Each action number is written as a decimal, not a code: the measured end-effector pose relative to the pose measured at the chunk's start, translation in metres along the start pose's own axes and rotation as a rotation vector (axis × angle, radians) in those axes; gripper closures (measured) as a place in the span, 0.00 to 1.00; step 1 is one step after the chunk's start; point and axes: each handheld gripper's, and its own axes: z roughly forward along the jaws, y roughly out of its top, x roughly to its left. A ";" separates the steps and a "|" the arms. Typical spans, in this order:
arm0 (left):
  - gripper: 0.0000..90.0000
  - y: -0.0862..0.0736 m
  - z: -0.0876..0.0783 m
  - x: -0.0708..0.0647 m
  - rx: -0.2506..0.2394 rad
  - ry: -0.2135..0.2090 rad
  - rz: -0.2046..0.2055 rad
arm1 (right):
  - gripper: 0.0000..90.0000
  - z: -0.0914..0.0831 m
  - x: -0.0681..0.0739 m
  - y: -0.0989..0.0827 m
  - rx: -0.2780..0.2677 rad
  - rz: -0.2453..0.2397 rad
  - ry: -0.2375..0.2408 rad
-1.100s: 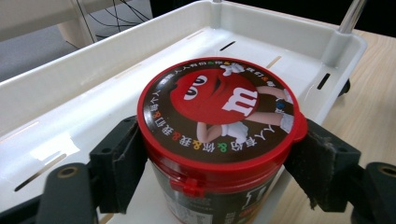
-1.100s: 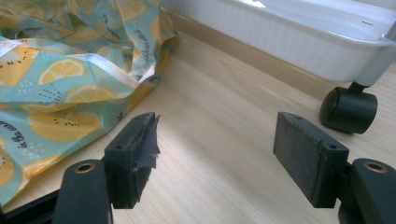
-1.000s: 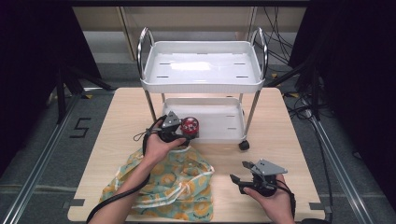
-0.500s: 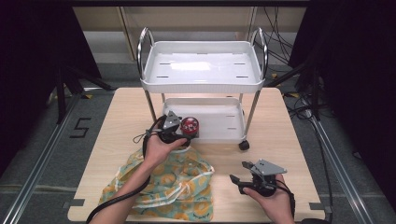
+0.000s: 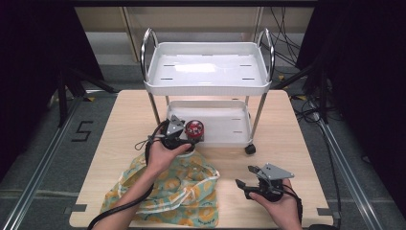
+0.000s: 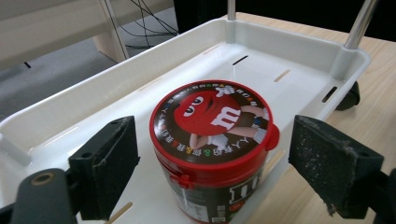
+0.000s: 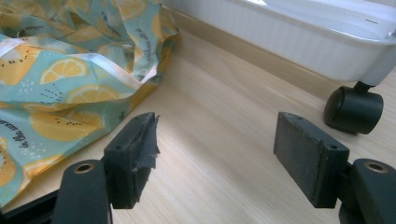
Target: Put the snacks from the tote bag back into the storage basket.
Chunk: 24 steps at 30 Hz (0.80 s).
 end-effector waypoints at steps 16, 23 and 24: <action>0.18 0.004 -0.039 -0.016 -0.030 -0.063 -0.039 | 0.34 -0.002 -0.001 0.000 0.001 -0.006 -0.025; 0.18 -0.005 -0.059 -0.019 -0.018 -0.097 -0.034 | 0.34 -0.002 -0.001 0.000 -0.007 0.002 -0.023; 0.18 -0.006 -0.062 -0.019 -0.021 -0.100 -0.037 | 0.34 -0.002 -0.002 0.000 -0.011 -0.012 -0.031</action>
